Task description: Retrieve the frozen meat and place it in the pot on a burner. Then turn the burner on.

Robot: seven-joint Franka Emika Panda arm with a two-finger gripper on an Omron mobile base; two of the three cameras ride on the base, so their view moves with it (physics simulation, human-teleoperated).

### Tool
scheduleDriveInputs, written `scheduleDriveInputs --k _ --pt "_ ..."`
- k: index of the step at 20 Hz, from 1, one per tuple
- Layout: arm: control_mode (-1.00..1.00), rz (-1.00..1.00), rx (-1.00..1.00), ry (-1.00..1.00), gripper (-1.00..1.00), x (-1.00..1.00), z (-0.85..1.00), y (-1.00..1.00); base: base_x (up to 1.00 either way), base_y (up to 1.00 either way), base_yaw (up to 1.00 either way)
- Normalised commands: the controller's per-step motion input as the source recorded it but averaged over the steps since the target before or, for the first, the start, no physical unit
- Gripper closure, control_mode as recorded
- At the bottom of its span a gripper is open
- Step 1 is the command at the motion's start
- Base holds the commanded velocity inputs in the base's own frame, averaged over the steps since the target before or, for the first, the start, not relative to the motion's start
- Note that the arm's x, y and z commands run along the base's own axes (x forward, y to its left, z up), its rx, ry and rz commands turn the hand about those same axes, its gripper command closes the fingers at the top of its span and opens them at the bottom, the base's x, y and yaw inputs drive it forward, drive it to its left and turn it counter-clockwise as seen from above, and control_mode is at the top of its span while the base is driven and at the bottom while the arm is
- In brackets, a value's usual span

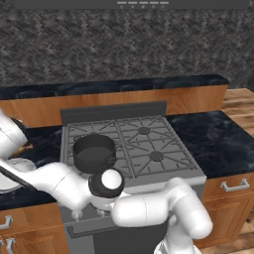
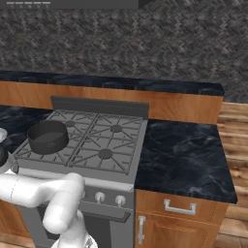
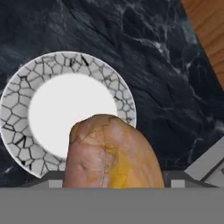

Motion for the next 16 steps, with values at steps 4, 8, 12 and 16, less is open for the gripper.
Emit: scheduleDriveInputs --k 4,8,12,16 --pt "-1.0 -0.35 0.04 0.0 1.0 0.0 0.25 -0.72 0.0 0.0 0.0" --pt "-1.0 -0.3 0.0 -0.03 1.0 0.0 0.09 -0.7 0.0 0.0 0.0" --pt "-1.0 -0.26 0.0 -0.04 1.0 -0.01 0.28 -0.66 0.0 0.0 0.0" --pt "-1.0 -0.19 0.0 -0.05 1.0 0.0 0.6 -0.52 0.0 0.0 0.0"
